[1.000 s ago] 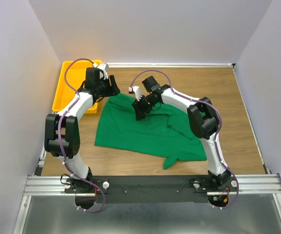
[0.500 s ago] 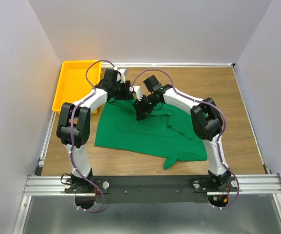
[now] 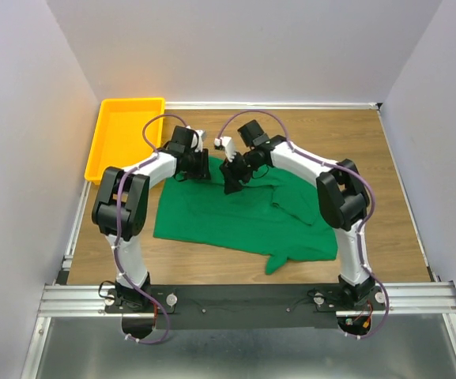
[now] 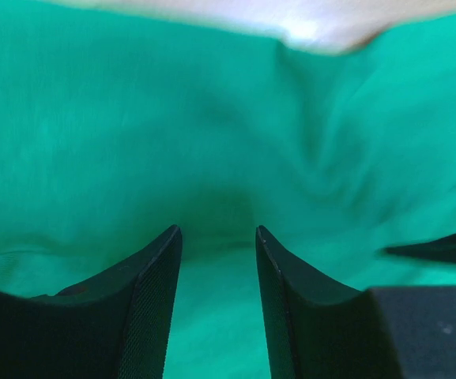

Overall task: Fold and stack the t-shirts
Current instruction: Fold the tshirt

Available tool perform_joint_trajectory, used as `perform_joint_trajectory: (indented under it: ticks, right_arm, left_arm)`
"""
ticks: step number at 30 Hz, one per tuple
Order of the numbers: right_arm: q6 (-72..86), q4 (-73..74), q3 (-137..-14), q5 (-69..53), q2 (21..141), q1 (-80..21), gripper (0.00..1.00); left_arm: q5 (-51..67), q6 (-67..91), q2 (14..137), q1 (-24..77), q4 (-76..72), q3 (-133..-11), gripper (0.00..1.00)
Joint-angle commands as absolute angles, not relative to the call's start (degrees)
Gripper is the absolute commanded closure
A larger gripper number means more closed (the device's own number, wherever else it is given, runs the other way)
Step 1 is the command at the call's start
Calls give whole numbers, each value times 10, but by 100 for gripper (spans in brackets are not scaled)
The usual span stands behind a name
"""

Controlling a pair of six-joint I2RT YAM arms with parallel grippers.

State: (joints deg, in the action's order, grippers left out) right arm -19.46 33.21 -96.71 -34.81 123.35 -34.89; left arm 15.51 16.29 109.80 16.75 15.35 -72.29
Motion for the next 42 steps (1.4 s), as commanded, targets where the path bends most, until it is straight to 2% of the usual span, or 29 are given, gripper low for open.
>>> perform_joint_trajectory:
  ticks: [1,2,4,5,6,8,9,11,15,19,23,27,32,42]
  right_arm:
    - [-182,332,-950,-378,1180,-297,34]
    - [-178,333,-947,-382,1172,-284,34]
    - [-170,333,-935,-395,1150,-240,33]
    - [-160,333,-931,-398,1144,-210,33]
    - [-155,333,-926,-397,1139,-196,33]
    - [-137,333,-913,-393,1129,-157,33]
    - [-130,333,-907,-388,1125,-145,33]
    - [-106,333,-885,-384,1115,-110,33]
    - [-67,333,-842,-382,1096,-58,36]
    - [-69,333,-803,-336,1077,-26,50]
    - [-79,330,-793,-315,1085,-11,52]
    - [-80,324,-807,-308,1122,-10,58]
    - [-75,318,-841,-285,1175,-9,59]
    - [-60,314,-891,-287,1204,-9,58]
  left_arm:
    - [95,156,1025,170,172,-694,53]
    - [84,156,1019,170,186,-690,55]
    - [52,158,1006,166,203,-691,71]
    - [44,164,999,164,204,-690,74]
    - [39,167,991,163,197,-689,74]
    - [43,180,964,156,158,-686,65]
    - [50,187,960,154,147,-689,55]
    - [93,208,974,142,125,-711,51]
    - [122,221,1047,139,143,-777,54]
    - [114,229,1102,139,158,-812,62]
    - [90,229,1139,138,172,-832,64]
    - [75,229,1165,134,184,-851,67]
    - [52,233,1213,131,205,-885,69]
    - [24,258,1302,115,270,-991,73]
